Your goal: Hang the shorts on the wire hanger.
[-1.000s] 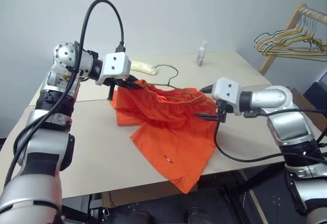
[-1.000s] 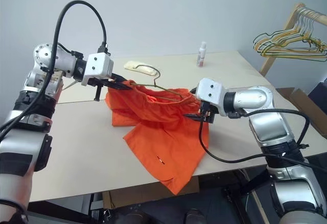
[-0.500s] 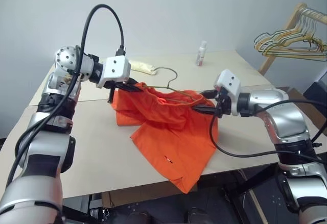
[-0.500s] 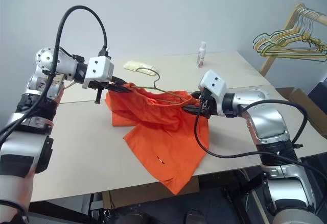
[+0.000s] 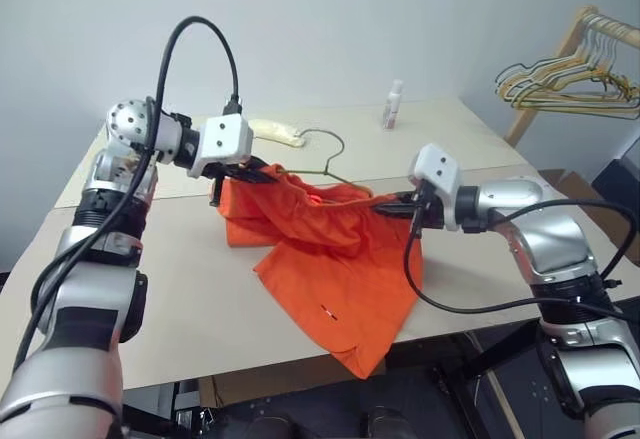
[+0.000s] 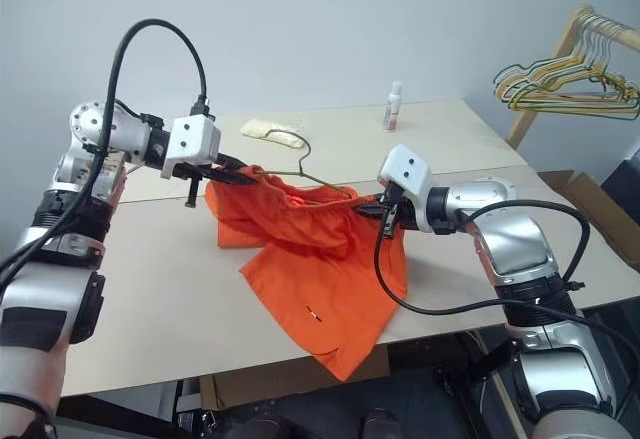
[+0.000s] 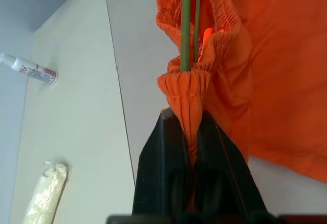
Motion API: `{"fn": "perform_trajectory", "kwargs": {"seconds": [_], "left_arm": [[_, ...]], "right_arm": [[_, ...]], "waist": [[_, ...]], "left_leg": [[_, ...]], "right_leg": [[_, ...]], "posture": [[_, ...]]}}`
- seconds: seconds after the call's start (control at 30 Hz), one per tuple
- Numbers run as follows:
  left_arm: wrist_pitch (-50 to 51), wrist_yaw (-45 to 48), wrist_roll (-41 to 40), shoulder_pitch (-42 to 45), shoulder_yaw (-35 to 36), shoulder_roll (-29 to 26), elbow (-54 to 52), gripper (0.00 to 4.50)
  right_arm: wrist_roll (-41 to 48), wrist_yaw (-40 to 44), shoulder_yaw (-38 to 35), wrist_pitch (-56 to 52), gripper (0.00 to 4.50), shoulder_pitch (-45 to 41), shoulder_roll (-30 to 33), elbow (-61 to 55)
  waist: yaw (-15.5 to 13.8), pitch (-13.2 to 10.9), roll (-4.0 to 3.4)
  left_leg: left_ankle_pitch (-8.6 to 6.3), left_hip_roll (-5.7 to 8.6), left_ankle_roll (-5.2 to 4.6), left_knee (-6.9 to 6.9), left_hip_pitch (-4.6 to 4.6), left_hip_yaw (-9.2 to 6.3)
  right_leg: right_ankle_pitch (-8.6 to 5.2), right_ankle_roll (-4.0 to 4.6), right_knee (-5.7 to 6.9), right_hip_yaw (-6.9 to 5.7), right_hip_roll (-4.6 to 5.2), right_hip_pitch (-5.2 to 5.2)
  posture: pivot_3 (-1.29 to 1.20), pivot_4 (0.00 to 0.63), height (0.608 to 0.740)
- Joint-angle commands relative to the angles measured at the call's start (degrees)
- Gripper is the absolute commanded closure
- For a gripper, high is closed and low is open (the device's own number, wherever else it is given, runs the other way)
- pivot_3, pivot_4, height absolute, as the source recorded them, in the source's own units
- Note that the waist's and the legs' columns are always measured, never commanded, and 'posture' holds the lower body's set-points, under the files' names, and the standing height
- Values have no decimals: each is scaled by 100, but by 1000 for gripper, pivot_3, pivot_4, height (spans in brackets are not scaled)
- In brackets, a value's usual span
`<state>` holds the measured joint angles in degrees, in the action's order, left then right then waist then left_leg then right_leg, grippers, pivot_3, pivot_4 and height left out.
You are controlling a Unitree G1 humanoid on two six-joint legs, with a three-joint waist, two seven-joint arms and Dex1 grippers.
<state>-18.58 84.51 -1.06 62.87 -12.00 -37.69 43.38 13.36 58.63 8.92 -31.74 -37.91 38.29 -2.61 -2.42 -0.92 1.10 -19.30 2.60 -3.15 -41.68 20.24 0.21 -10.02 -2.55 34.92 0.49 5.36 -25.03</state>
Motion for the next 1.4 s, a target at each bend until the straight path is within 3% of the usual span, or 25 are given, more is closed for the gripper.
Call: {"fn": "perform_trajectory", "kwargs": {"seconds": [0.03,0.43,0.63,0.87,1.13,1.4], "left_arm": [[44,-210,-18,76,107,129,37,3866],[288,-1370,-313,-88,855,130,278,9],[772,-2292,-756,-368,1413,533,-215,0],[1498,-2026,-1347,-1169,1451,722,-1621,0],[1926,-2212,-1592,-1394,1513,890,-2177,0],[2513,-2382,-2219,-1671,1720,1026,-2953,0]], "right_arm": [[28,-56,-181,195,4359,-134,7,-87],[401,-377,-1016,-453,4391,358,461,-627],[763,-984,-1753,-1486,4393,529,577,-929],[1028,-1791,-2663,-2412,4393,837,658,-1125],[927,-2876,-3415,-3194,4393,1220,644,-1363],[619,-4093,-3936,-4592,4393,661,594,-1154]], "waist": [[-6,0,0],[4,0,0],[-9,0,0],[36,1,-1],[77,3,-4],[254,4,-7]], "left_leg": [[0,1,0,0,0,0],[0,1,1,0,1,-1],[0,-10,1,0,2,-3],[-1,-12,2,3,4,1],[-1,-11,1,2,2,5],[-2,-14,0,2,1,7]], "right_leg": [[0,0,0,0,1,0],[0,-1,0,0,5,-3],[2,-2,1,-1,11,-2],[2,-3,-1,8,18,-5],[3,-3,-1,13,22,-2],[3,-4,0,21,27,-3]], "posture": [[115,0,740],[78,0,740],[50,0,740],[10,0,740],[-36,0,740],[-48,0,740]]}}
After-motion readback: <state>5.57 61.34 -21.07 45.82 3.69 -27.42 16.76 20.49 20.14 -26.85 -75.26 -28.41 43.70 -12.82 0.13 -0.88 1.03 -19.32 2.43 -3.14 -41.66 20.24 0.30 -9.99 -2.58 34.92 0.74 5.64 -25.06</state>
